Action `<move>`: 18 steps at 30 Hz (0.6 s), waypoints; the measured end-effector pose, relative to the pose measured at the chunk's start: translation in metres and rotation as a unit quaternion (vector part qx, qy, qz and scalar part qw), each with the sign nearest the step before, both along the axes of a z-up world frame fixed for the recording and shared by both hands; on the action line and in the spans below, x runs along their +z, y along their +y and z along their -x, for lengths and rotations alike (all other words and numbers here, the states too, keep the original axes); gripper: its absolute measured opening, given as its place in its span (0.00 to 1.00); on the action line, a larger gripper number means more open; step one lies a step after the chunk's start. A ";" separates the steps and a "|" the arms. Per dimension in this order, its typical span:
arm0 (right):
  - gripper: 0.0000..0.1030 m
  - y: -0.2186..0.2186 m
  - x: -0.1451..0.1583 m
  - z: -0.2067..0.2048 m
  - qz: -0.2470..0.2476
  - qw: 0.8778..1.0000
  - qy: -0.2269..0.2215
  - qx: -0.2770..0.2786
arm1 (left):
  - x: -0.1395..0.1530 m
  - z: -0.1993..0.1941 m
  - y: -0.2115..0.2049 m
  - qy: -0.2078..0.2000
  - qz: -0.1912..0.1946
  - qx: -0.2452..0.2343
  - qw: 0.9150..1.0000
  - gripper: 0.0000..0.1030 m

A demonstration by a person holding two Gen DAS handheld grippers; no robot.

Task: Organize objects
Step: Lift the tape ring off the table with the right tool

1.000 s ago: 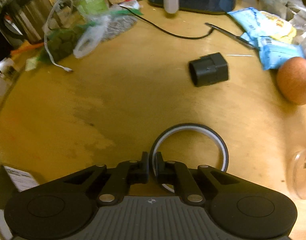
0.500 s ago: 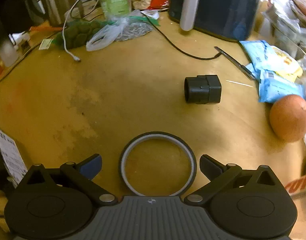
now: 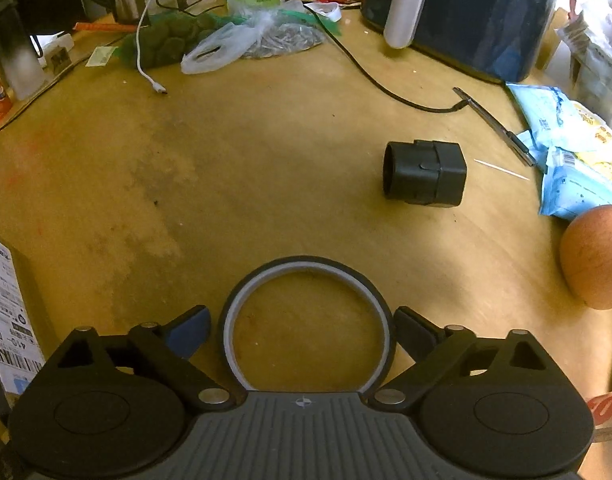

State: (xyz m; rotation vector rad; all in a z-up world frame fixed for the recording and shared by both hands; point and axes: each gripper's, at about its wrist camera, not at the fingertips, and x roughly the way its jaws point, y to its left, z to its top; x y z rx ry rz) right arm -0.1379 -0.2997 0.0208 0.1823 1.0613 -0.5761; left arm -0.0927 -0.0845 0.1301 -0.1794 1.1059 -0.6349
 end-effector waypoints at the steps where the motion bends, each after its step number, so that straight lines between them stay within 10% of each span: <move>1: 0.89 0.000 0.001 0.000 0.001 1.000 -0.001 -0.002 | 0.000 0.000 -0.001 0.000 0.000 -0.001 1.000 0.53; 18: 0.88 0.024 0.031 -0.002 0.020 0.998 -0.032 -0.058 | 0.007 -0.001 -0.010 -0.014 -0.003 -0.034 0.999 0.53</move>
